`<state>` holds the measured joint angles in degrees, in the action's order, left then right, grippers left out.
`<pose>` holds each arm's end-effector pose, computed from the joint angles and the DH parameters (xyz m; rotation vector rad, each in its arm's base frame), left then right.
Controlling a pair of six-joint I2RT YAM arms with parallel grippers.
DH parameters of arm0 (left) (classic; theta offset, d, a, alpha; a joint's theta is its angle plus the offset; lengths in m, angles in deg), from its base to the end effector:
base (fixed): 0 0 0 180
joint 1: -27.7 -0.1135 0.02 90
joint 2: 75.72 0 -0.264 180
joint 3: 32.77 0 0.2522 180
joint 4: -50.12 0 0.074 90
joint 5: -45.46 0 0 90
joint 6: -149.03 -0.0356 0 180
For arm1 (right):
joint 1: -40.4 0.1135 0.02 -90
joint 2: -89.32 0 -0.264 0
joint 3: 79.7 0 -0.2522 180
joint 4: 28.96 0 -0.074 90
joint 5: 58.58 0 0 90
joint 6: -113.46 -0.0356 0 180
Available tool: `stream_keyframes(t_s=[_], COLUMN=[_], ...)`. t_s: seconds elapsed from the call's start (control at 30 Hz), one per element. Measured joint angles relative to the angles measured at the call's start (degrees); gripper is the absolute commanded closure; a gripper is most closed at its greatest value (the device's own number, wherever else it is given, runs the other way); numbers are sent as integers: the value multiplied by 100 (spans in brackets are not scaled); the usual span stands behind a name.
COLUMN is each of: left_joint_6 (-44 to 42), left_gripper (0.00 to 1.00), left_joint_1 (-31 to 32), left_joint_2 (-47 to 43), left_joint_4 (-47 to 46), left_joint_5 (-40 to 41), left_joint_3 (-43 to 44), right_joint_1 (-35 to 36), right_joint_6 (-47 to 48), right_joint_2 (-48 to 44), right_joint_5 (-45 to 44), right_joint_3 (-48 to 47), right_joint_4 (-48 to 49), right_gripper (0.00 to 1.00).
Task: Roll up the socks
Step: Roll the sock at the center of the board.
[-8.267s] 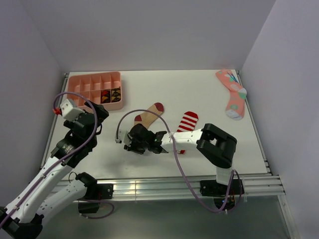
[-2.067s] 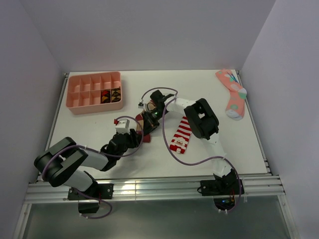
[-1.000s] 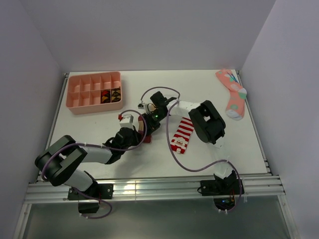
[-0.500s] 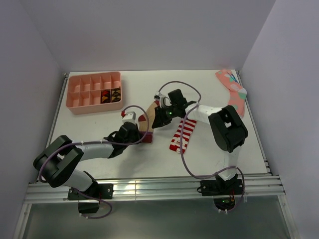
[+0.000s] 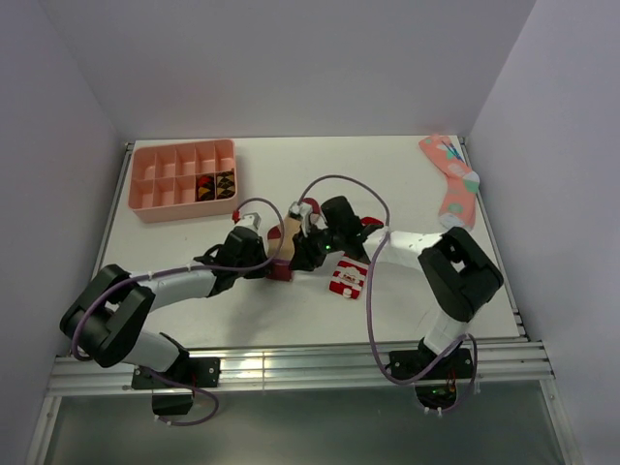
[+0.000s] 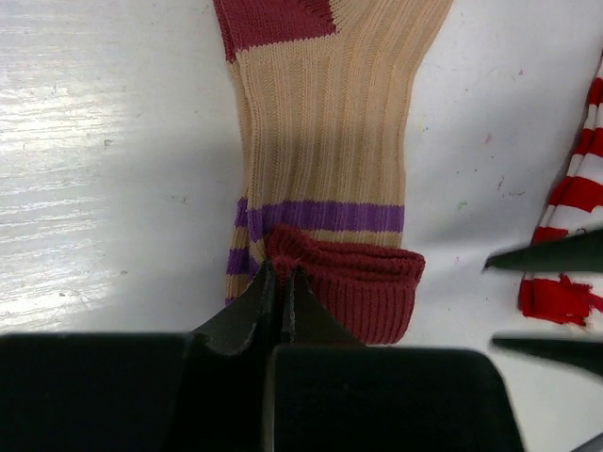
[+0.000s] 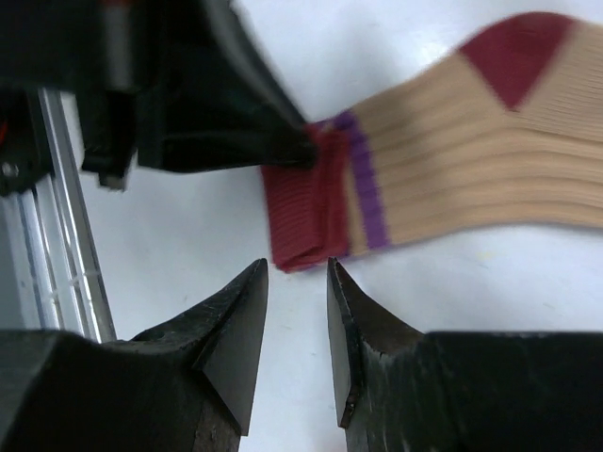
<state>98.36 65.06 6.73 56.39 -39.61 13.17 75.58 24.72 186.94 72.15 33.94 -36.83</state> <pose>0.2152 -0.1604 0.1508 -0.0859 2.3836 -0.5662 0.2718 0.2200 0.1806 -1.0831 2.0172 1.1133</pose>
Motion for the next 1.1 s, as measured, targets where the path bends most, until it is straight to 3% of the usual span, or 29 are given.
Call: stream_keyframes(t_s=[0.23, 0.57, 1.1], left_joint_6=[-120, -225, -225], left_gripper=[100, 100, 100], left_joint_1=[-232, -319, -417], left_joint_2=[205, 280, 413], left_joint_4=[356, 555, 769], left_joint_5=[-514, -874, -1058], left_joint_3=[297, 428, 612], right_joint_1=[820, 1082, 1335], right_joint_6=[343, 581, 743], right_joint_2=[-76, -74, 107], right_joint_5=[-717, -1725, -2050], right_joint_3=[391, 474, 437], right_joint_4=[562, 1005, 861], right_gripper=[60, 55, 50])
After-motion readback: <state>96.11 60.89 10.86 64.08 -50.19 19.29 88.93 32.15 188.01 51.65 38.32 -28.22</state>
